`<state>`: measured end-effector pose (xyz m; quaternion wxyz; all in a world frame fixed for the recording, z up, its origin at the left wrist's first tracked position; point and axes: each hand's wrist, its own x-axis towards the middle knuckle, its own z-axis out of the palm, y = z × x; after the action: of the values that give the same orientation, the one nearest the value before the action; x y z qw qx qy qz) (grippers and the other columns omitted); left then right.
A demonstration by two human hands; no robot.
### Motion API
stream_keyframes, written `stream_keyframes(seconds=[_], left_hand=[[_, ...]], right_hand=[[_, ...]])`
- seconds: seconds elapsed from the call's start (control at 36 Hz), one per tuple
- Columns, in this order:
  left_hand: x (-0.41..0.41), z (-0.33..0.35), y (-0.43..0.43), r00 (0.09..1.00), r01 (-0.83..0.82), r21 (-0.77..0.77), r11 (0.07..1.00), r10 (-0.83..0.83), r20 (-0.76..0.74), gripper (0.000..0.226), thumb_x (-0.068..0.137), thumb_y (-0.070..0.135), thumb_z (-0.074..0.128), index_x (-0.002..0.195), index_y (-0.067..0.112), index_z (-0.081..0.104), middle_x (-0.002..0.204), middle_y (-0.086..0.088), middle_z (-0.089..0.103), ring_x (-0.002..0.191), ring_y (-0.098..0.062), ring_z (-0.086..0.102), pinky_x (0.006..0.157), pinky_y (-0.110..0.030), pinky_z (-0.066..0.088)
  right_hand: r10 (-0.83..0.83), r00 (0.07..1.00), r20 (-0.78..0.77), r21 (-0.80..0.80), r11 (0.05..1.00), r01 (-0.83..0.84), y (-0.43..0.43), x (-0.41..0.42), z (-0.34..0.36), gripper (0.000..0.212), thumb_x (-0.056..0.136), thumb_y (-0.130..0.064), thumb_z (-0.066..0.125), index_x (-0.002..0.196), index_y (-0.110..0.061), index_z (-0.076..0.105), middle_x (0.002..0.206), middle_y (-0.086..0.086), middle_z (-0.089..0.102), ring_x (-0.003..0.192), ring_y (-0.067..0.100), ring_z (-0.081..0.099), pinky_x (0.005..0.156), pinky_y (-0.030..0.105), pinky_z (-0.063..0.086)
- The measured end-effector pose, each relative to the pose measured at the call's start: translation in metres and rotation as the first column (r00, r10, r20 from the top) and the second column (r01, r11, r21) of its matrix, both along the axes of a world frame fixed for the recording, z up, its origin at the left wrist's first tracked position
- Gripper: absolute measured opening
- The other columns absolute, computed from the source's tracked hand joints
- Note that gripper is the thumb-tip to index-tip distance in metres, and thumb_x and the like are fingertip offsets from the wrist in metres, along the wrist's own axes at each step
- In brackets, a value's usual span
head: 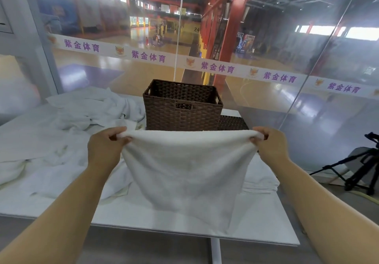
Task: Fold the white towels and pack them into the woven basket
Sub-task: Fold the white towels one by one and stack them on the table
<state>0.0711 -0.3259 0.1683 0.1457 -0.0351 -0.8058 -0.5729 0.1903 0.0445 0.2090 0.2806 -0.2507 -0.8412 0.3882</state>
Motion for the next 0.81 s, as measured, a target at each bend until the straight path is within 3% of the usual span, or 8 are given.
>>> stream_keyframes(seconds=[0.14, 0.19, 0.31, 0.36, 0.47, 0.61, 0.69, 0.81], left_hand=[[-0.004, 0.005, 0.007, 0.990, -0.034, -0.085, 0.996, 0.022, -0.137, 0.009, 0.081, 0.023, 0.070, 0.088, 0.018, 0.070, 0.087, 0.010, 0.059, 0.087, -0.001, 0.046, 0.075, -0.017, 0.034], [-0.006, 0.005, 0.008, 0.996, 0.021, -0.044, 0.999, -0.025, -0.088, 0.009, 0.084, 0.024, 0.068, 0.090, 0.018, 0.066, 0.090, 0.010, 0.058, 0.088, -0.006, 0.047, 0.075, -0.021, 0.033], [-0.007, 0.000, 0.007, 0.990, 0.138, 0.098, 0.986, -0.139, -0.002, 0.007, 0.085, 0.027, 0.065, 0.083, 0.020, 0.063, 0.079, 0.009, 0.061, 0.075, -0.014, 0.054, 0.067, -0.027, 0.043], [-0.008, -0.001, 0.007, 0.991, 0.132, 0.152, 0.980, -0.135, 0.011, 0.009, 0.084, 0.028, 0.066, 0.077, 0.025, 0.063, 0.074, 0.014, 0.062, 0.072, -0.007, 0.055, 0.068, -0.030, 0.045], [-0.017, 0.002, 0.007, 0.996, 0.083, 0.174, 0.981, -0.089, 0.028, 0.010, 0.081, 0.028, 0.068, 0.072, 0.026, 0.065, 0.067, 0.026, 0.062, 0.060, 0.013, 0.054, 0.064, -0.020, 0.040], [-0.034, 0.006, 0.005, 0.996, 0.050, 0.182, 0.982, -0.062, 0.059, 0.012, 0.080, 0.028, 0.069, 0.070, 0.025, 0.065, 0.070, 0.015, 0.063, 0.066, 0.001, 0.055, 0.062, -0.020, 0.040], [-0.047, 0.001, 0.005, 0.996, 0.039, 0.088, 0.995, -0.045, 0.078, 0.013, 0.082, 0.030, 0.068, 0.071, 0.025, 0.063, 0.075, 0.014, 0.060, 0.068, -0.001, 0.052, 0.060, -0.018, 0.038], [-0.064, -0.020, 0.002, 0.982, 0.102, -0.031, 0.994, -0.095, 0.165, 0.011, 0.083, 0.029, 0.068, 0.078, 0.019, 0.067, 0.077, 0.008, 0.061, 0.070, -0.009, 0.053, 0.060, -0.020, 0.038]], right_hand=[[-0.076, 0.996, -0.050, 0.125, 0.989, 0.081, 0.003, 0.007, -0.005, 0.011, 0.091, -0.018, 0.060, 0.096, -0.019, 0.070, 0.102, 0.008, 0.053, 0.104, 0.038, 0.051, 0.090, 0.050, 0.047], [-0.077, 0.993, -0.088, 0.078, 0.993, 0.084, 0.002, 0.011, -0.010, 0.010, 0.092, -0.018, 0.058, 0.096, -0.021, 0.067, 0.100, 0.002, 0.049, 0.102, 0.035, 0.052, 0.085, 0.045, 0.048], [0.006, 0.994, -0.113, -0.016, 1.000, -0.007, -0.004, 0.019, -0.019, 0.010, 0.094, -0.019, 0.053, 0.093, -0.021, 0.062, 0.084, -0.005, 0.060, 0.080, 0.018, 0.055, 0.065, 0.026, 0.041], [0.025, 0.995, -0.101, -0.041, 0.999, -0.030, -0.005, 0.020, -0.020, 0.012, 0.095, -0.022, 0.051, 0.092, -0.018, 0.062, 0.083, -0.003, 0.060, 0.076, 0.015, 0.053, 0.063, 0.028, 0.040], [0.031, 0.997, -0.068, -0.092, 0.995, -0.037, -0.005, 0.017, -0.018, 0.014, 0.093, -0.019, 0.052, 0.084, -0.018, 0.063, 0.083, -0.007, 0.061, 0.076, 0.010, 0.053, 0.064, 0.025, 0.040], [0.034, 0.999, -0.007, -0.201, 0.979, -0.035, -0.003, -0.001, -0.016, 0.020, 0.093, -0.021, 0.055, 0.085, -0.006, 0.066, 0.083, 0.005, 0.063, 0.076, 0.020, 0.054, 0.072, 0.033, 0.042], [0.033, 0.997, 0.074, -0.157, 0.987, -0.021, 0.000, -0.017, -0.019, 0.017, 0.093, -0.025, 0.056, 0.091, -0.012, 0.067, 0.089, 0.003, 0.065, 0.083, 0.022, 0.057, 0.072, 0.032, 0.044], [0.080, 0.967, 0.241, -0.052, 0.996, -0.070, 0.002, -0.033, -0.039, 0.009, 0.091, -0.027, 0.060, 0.089, -0.019, 0.065, 0.076, -0.005, 0.061, 0.073, 0.018, 0.055, 0.065, 0.029, 0.041]])
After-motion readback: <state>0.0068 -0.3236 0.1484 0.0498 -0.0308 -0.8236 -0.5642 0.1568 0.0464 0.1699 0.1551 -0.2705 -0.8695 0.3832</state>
